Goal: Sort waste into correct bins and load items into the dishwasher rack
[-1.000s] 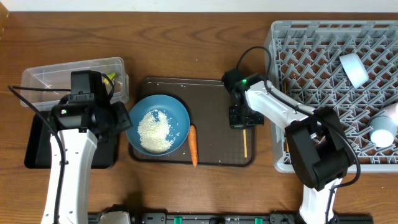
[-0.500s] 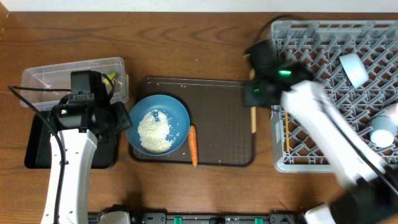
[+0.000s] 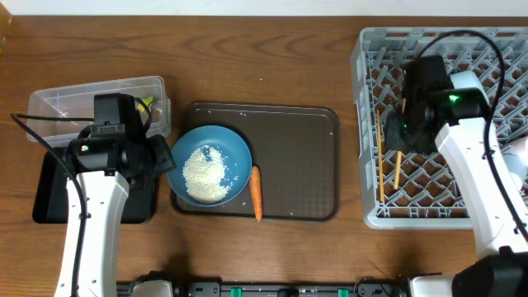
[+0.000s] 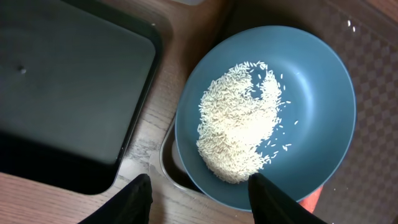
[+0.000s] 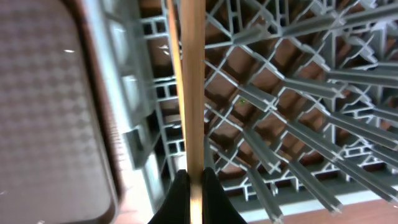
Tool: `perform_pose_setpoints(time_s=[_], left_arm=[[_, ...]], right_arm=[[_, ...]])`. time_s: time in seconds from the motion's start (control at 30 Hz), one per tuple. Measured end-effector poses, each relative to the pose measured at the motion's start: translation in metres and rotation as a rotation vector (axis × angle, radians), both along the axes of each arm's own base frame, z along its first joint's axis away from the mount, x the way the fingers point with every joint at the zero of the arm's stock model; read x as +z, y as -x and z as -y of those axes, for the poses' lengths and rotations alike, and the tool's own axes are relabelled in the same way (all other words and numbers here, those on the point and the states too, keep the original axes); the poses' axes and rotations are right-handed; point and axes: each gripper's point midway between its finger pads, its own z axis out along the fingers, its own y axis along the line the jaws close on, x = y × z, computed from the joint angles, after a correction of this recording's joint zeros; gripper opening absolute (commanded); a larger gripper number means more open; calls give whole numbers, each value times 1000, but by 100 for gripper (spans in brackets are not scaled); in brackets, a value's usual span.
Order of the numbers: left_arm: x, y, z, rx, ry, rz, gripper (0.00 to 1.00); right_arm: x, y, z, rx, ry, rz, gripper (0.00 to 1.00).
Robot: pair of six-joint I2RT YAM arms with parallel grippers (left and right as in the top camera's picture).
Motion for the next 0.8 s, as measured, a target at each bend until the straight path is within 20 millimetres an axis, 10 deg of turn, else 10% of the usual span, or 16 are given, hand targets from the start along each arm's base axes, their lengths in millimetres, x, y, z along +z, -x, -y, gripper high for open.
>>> perform_pose_setpoints(time_s=[0.37,0.5,0.8], left_arm=[[0,0,0,0,0,0,51],[0,0,0,0,0,0,51],[3,-6,9,-19,44,27,52]], right_arm=[[-38,-12,-15,146,-64,49,4],[-45,-8,-16,165,-71,37,33],[-49,2,-17,173,-78,-3,30]])
